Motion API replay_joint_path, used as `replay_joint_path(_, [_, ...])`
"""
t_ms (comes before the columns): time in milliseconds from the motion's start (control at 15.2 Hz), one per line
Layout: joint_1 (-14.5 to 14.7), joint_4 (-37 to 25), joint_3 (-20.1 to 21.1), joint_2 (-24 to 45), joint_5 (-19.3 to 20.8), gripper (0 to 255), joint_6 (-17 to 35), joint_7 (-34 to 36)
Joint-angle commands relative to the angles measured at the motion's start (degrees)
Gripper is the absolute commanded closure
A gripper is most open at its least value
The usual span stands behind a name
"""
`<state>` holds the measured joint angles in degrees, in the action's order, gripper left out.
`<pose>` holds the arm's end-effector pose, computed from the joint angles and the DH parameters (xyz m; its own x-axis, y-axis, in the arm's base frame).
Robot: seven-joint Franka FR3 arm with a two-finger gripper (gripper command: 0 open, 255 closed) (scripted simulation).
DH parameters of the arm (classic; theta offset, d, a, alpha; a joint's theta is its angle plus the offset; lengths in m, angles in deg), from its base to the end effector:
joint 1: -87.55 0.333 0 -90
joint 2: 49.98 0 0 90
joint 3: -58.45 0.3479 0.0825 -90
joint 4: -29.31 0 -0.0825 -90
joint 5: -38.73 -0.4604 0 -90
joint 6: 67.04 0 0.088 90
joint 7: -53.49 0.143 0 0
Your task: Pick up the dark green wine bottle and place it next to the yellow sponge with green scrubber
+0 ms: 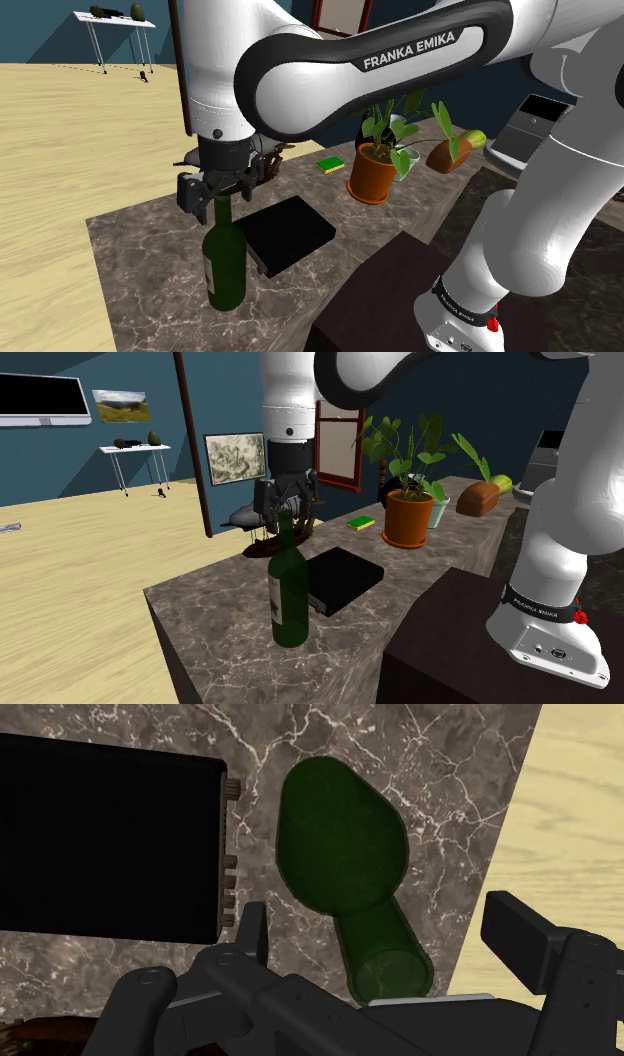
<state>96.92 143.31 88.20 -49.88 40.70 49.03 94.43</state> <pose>0.4907 0.3950 0.4284 0.9988 -0.0172 0.0460 -0.0172 -0.9999 0.0005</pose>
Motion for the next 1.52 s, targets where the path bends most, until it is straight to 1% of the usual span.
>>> replay_joint_path(0, [0.01,0.46,0.01,0.09,0.06,0,0.56,0.06])
replay_joint_path(396, [0.01,0.44,0.01,0.10,0.07,0,0.55,0.06])
replay_joint_path(462, [0.01,0.44,0.01,0.10,0.07,255,0.55,0.06])
replay_joint_path(1056, [0.01,0.45,0.01,0.09,0.07,255,0.56,0.06])
replay_joint_path(1452, [-0.09,-3.04,-0.10,-1.05,-0.62,255,-3.91,-0.52])
